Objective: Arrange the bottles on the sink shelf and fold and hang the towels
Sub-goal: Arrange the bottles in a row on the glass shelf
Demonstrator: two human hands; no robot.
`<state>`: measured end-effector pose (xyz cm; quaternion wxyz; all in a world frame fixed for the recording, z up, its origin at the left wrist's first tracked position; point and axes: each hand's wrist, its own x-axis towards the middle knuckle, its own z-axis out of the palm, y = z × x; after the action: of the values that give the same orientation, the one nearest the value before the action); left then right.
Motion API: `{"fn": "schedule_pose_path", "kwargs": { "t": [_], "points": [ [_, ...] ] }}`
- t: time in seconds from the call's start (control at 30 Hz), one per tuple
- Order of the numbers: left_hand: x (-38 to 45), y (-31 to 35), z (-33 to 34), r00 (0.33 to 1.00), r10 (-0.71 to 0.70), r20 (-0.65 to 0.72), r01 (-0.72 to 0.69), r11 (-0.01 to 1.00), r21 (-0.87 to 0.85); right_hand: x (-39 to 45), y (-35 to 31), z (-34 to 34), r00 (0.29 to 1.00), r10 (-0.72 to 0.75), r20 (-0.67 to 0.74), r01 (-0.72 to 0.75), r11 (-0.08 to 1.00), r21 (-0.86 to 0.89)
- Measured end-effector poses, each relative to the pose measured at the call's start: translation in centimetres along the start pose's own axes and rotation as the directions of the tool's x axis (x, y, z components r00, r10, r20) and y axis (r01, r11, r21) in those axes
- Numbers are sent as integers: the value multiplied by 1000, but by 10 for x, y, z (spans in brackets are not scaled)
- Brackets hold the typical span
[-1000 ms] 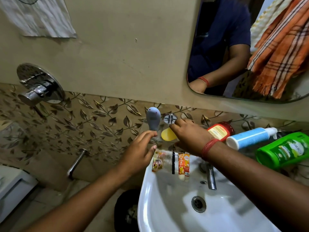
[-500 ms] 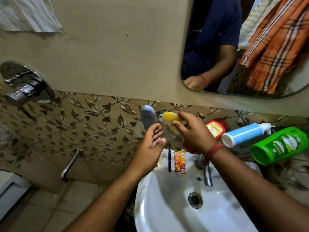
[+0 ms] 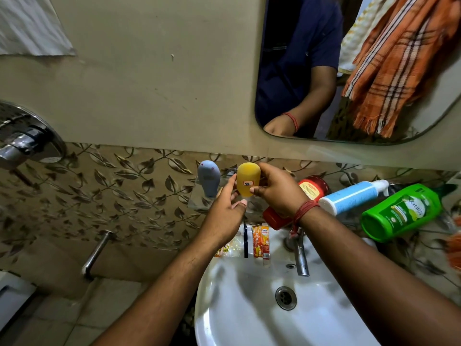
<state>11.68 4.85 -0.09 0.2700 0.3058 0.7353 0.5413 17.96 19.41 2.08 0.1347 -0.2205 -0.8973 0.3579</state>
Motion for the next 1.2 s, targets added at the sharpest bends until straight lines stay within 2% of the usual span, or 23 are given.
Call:
{"fn": "schedule_pose_path", "kwargs": {
  "t": [0.27,0.43,0.53,0.6,0.7,0.8,0.9,0.97,1.03,1.13,1.2],
  "points": [
    [1,1,2,1000,1,0,-1,999,-34,0,0,1,1000,2,-3,-2,1000,-6],
    [1,-7,0,999,-11,-53,7,996,-84,-5,-4,-13,999,11,37,-9,999,-40],
    [-9,-18,-2,992,2,-123,-15,994,-106,-21,-4,-33,995,-85,-44,73,971,-228],
    [-15,-28,-1,990,7,-141,-20,996,-91,-39,3,-43,984,-179,7,162,872,-463],
    [-20,-36,8,995,28,-96,-31,999,-35,-62,19,-46,938,-277,210,343,640,-687],
    [-21,-35,22,998,53,-28,-52,998,29,-71,30,-40,921,-234,313,389,488,-781],
    [-22,-31,34,998,56,27,-57,998,28,-72,34,-31,925,-248,287,372,441,-817],
    [-22,-29,36,998,54,-28,-53,999,11,-73,35,-25,940,-230,251,334,483,-809],
    [-20,-24,32,985,55,-164,-56,998,-4,-75,30,-19,962,-196,189,271,597,-756],
    [-10,-17,22,951,44,-306,-66,996,-62,-66,13,-13,991,-110,80,135,855,-501],
    [-2,-12,20,964,-2,-264,-28,994,-109,-52,5,-5,998,-58,-4,53,941,-334]
  ]
}}
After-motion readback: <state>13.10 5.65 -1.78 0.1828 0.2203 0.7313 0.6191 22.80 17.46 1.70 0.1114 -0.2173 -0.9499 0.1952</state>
